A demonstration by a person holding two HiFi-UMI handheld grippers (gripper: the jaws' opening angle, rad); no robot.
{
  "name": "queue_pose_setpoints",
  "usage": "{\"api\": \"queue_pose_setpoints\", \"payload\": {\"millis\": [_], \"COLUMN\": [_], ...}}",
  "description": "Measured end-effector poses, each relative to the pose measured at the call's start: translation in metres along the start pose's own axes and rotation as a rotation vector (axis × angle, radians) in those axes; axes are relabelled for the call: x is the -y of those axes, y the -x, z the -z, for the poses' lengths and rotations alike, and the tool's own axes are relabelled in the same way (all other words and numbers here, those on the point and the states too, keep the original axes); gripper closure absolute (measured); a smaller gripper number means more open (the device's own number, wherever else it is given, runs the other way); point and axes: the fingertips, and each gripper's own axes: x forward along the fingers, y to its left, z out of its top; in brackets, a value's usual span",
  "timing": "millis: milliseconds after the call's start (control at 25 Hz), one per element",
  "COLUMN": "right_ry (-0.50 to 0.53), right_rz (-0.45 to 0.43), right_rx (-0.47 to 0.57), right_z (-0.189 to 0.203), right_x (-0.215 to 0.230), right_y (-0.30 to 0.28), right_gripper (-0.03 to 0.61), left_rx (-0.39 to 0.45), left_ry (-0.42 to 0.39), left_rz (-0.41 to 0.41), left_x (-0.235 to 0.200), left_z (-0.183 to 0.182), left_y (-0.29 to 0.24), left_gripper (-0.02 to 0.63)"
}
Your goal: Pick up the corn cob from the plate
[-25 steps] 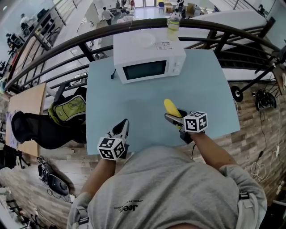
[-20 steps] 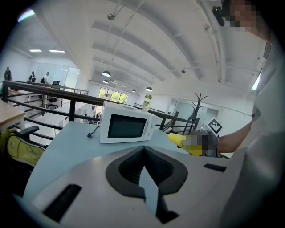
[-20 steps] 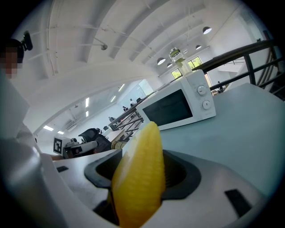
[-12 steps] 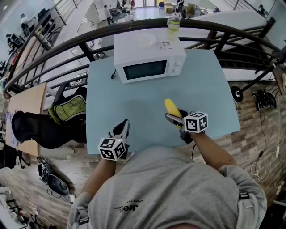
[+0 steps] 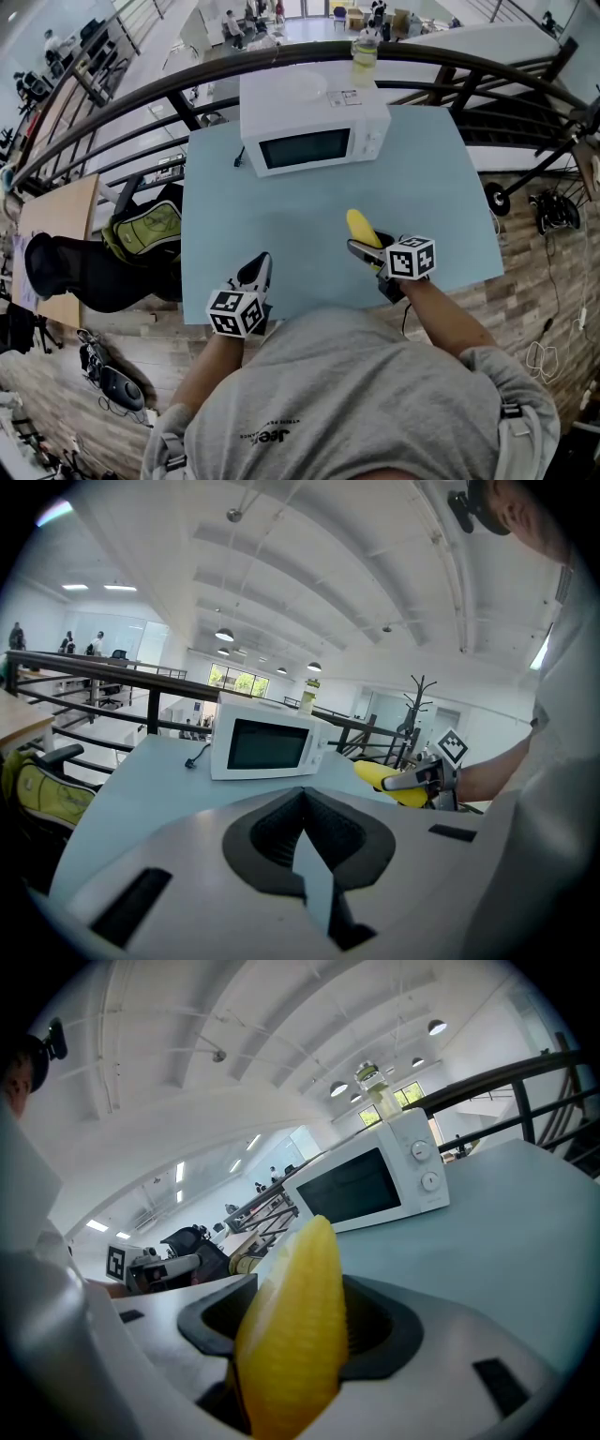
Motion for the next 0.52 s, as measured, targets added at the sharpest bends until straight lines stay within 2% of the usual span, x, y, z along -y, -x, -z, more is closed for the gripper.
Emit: {"api": "queue_pose_setpoints", "payload": {"millis": [520], "right_ry": [0.003], "right_rz": [0.001], "right_rx": [-0.001], "right_z": [-0.0007], "right_x": [-0.0009], "right_y": [0.0002], "right_gripper": [0.301], "left_rx": [-0.001], "left_ry": [-0.002], "left_rz": [-0.004], "left_x": [-0.0005], "left_z": [0.0001], "left_y": [0.0023], "left_gripper": [0.606]}}
